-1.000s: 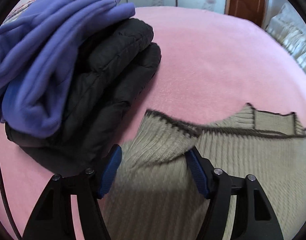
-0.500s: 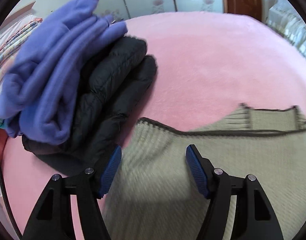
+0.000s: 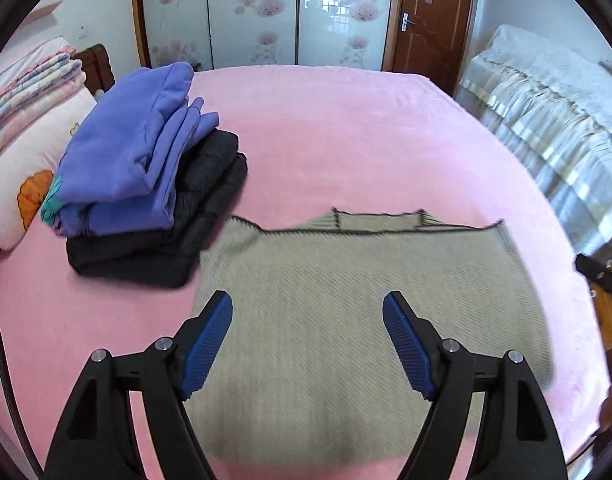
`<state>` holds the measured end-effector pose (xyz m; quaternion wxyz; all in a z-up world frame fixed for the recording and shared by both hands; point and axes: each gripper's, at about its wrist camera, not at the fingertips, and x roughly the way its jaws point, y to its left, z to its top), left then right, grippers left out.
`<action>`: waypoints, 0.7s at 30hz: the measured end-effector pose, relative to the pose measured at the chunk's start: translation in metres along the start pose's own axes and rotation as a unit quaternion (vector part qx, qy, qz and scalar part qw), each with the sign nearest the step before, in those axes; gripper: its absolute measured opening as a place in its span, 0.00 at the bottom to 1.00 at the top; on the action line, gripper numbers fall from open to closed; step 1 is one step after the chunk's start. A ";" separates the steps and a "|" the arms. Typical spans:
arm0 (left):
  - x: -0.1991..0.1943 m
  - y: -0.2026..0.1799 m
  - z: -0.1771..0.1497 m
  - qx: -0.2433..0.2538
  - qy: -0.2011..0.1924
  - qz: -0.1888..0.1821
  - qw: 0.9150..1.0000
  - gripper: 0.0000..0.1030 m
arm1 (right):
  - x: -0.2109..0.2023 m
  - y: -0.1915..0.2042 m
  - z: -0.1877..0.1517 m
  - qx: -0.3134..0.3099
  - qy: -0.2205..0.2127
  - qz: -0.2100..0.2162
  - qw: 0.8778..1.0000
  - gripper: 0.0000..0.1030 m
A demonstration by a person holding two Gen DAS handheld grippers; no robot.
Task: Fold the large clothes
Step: 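Release the hem with both grippers and withdraw, then grasp one side edge of the folded cardigan with the left gripper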
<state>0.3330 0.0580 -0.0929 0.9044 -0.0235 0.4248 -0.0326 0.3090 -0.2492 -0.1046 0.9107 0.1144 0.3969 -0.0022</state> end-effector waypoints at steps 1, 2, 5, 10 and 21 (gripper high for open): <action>-0.008 -0.002 -0.004 -0.001 -0.001 -0.001 1.000 0.74 | -0.006 0.007 -0.004 -0.001 -0.001 0.008 1.000 0.38; -0.017 -0.005 -0.007 -0.002 -0.003 0.000 1.000 0.74 | -0.014 0.013 -0.010 -0.004 -0.001 0.018 1.000 0.38; -0.041 -0.013 -0.021 -0.008 -0.016 0.001 1.000 0.75 | -0.032 0.031 -0.026 -0.011 -0.003 0.037 0.999 0.38; -0.074 -0.016 -0.042 -0.029 -0.023 -0.008 0.999 0.76 | -0.055 0.049 -0.051 -0.014 -0.011 0.050 0.999 0.38; -0.119 -0.017 -0.077 -0.048 -0.056 -0.009 0.997 0.80 | -0.095 0.065 -0.084 -0.014 -0.047 0.053 0.997 0.38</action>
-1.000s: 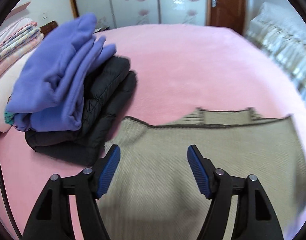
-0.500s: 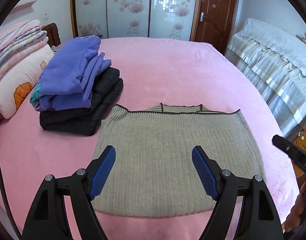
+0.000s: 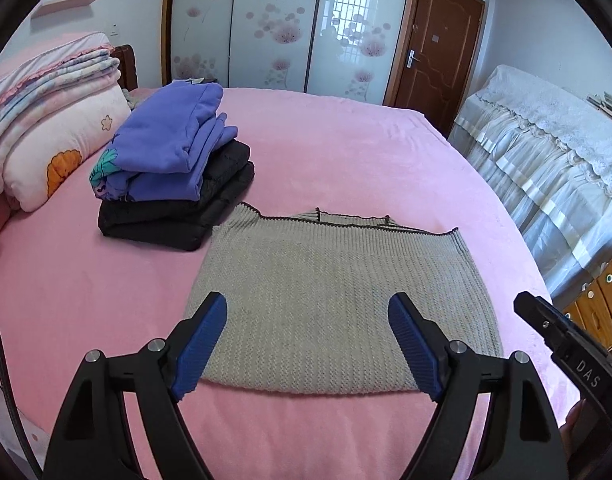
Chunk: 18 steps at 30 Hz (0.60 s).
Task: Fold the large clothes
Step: 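Grasp one side edge of the folded cardigan with the left gripper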
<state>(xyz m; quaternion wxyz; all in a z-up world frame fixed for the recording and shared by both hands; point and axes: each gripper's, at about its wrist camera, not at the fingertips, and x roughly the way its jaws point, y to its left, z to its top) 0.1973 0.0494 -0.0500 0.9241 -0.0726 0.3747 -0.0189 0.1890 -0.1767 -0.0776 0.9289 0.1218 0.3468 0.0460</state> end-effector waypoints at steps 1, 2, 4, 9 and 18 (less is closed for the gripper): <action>0.000 0.000 -0.004 -0.001 -0.002 0.001 1.000 0.80 | -0.001 0.002 -0.002 -0.002 -0.003 0.001 1.000 0.38; 0.000 0.000 -0.008 -0.001 -0.002 0.004 1.000 0.80 | -0.002 0.004 -0.005 -0.006 -0.006 0.001 1.000 0.38; 0.004 0.003 -0.013 -0.002 -0.003 0.009 1.000 0.80 | -0.004 0.008 -0.010 -0.011 -0.014 -0.003 1.000 0.38; 0.028 0.016 -0.035 -0.006 0.021 0.018 1.000 0.80 | 0.008 0.015 -0.025 -0.017 -0.010 -0.003 1.000 0.38; 0.093 0.062 -0.087 -0.080 0.103 -0.019 0.991 0.80 | 0.061 0.017 -0.068 -0.033 0.031 -0.020 0.999 0.38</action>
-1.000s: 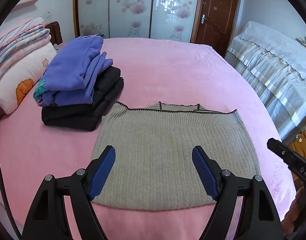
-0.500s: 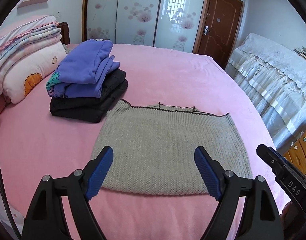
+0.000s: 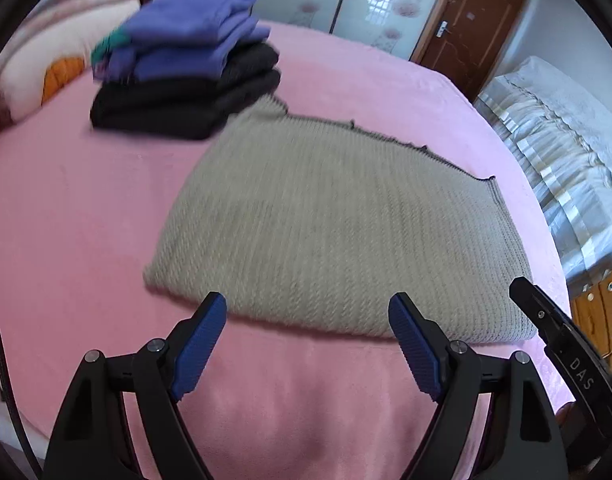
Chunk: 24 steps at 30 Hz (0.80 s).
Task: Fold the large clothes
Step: 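Grasp one side edge of the folded cardigan with the left gripper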
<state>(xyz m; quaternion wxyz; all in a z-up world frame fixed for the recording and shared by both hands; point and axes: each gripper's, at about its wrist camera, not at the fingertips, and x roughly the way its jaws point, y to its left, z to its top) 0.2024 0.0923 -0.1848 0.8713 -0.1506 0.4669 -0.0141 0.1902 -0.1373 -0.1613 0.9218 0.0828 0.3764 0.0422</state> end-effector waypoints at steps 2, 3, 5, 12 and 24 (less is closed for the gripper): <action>0.012 0.014 -0.006 -0.025 0.015 -0.013 0.999 0.80 | 0.012 0.000 -0.008 -0.003 0.010 -0.002 1.000 0.38; 0.020 0.023 -0.010 -0.043 0.024 -0.025 0.998 0.80 | 0.018 0.000 -0.012 -0.005 0.013 -0.003 1.000 0.38; 0.033 0.037 -0.015 -0.077 0.038 -0.051 0.995 0.80 | 0.029 0.000 -0.016 -0.008 0.019 -0.007 1.000 0.38; 0.080 0.073 -0.033 -0.173 0.071 -0.143 0.972 0.79 | 0.060 -0.001 -0.025 -0.013 0.034 -0.016 0.999 0.38; 0.124 0.089 -0.022 -0.235 0.000 -0.224 0.946 0.79 | 0.074 0.008 -0.032 -0.026 0.038 -0.001 0.999 0.38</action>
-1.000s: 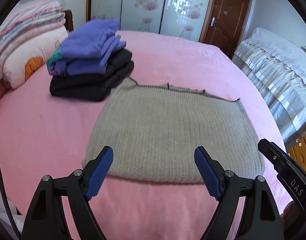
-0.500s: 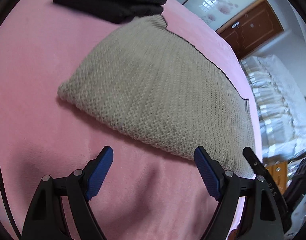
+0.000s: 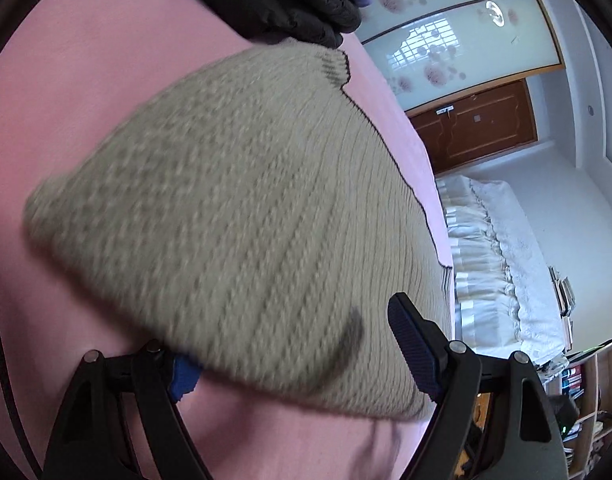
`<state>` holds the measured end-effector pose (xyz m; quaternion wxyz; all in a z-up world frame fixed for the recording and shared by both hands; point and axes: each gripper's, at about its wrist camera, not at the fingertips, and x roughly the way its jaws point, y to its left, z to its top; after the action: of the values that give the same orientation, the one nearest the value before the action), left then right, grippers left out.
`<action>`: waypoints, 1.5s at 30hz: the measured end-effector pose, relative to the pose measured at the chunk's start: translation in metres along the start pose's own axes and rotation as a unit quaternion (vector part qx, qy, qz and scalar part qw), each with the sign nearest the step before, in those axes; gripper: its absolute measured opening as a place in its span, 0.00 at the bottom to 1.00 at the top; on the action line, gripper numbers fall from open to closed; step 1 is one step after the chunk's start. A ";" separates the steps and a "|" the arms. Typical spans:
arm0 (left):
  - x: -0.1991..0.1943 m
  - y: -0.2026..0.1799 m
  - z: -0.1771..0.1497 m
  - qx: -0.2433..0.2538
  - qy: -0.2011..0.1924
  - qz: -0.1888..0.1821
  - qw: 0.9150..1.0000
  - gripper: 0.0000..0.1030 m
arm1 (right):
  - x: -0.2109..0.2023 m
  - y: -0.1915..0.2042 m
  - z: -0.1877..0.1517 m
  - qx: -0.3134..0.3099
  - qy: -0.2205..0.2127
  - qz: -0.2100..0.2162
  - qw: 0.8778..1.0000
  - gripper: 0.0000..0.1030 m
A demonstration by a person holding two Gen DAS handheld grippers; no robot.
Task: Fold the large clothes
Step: 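Grasp one side edge of the folded cardigan with the left gripper, then fold the side edge over toward the middle with the left gripper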
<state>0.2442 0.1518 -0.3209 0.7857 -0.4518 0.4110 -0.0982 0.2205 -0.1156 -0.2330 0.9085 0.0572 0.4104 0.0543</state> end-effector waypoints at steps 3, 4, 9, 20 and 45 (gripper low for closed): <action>0.009 -0.005 0.009 -0.005 -0.008 0.006 1.000 0.79 | 0.001 0.002 0.000 -0.007 -0.001 -0.001 1.000 0.38; 0.011 -0.006 0.013 -0.013 -0.009 0.007 1.000 0.78 | 0.002 0.002 0.001 -0.009 -0.002 -0.001 1.000 0.38; 0.010 -0.017 0.029 0.001 -0.015 0.064 0.998 0.37 | 0.008 0.004 0.007 -0.020 -0.003 -0.004 1.000 0.37; -0.015 -0.109 0.012 0.237 -0.102 0.141 0.956 0.16 | 0.055 0.021 0.014 -0.058 0.044 -0.014 0.997 0.28; 0.100 -0.316 -0.190 0.553 0.019 0.037 0.832 0.11 | -0.073 -0.189 0.007 0.117 -0.047 -0.116 0.985 0.28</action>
<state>0.2377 -0.2011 -0.1752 0.8993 0.0762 0.3194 -0.2887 0.1875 -0.3130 -0.2025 0.9140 0.1173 0.3747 -0.1020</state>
